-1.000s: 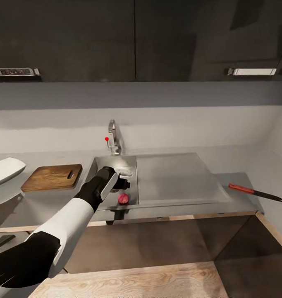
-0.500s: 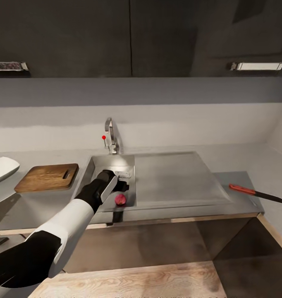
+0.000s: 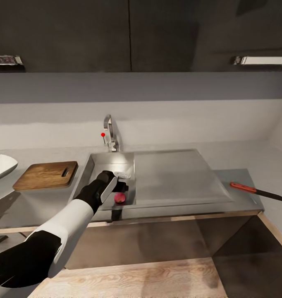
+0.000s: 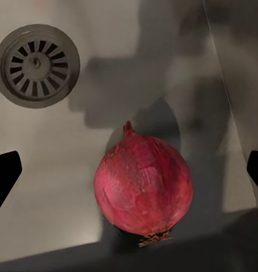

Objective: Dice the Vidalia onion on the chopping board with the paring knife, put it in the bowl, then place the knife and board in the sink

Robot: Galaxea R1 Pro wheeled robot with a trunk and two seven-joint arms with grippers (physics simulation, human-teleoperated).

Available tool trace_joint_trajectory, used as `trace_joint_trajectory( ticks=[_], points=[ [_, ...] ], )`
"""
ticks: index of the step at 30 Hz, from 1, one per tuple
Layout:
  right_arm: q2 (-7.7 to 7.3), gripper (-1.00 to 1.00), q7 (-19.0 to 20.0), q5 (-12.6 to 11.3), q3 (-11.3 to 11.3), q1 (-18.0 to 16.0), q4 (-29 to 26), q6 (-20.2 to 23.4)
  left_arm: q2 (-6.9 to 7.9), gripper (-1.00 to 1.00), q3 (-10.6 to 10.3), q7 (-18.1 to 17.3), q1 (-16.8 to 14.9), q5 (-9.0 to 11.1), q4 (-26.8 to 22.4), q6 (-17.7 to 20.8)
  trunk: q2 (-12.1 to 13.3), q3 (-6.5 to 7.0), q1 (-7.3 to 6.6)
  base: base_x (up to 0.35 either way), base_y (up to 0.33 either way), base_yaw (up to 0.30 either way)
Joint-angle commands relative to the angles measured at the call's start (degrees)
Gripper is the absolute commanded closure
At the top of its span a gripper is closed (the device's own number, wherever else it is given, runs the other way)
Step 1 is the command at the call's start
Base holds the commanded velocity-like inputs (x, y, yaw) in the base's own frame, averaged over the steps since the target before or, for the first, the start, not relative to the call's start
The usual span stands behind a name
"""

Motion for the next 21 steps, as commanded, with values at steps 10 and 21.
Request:
trace_joint_trajectory(
  ticks=[10,21],
  points=[
    [0.0,-1.0,-0.56,0.61,-0.04,-0.04,0.04,-0.09,0.02,-1.0,-0.26,0.5,-0.05,0.59,0.95,0.14,-0.05,-0.95,0.01,0.015,-0.033,0.0],
    [0.0,-1.0,-0.56,0.61,-0.01,-0.04,0.04,-0.09,0.11,-1.0,-0.26,0.5,-0.05,0.55,1.22,0.14,-0.05,-1.93,0.01,0.0,0.0,0.061]
  ],
)
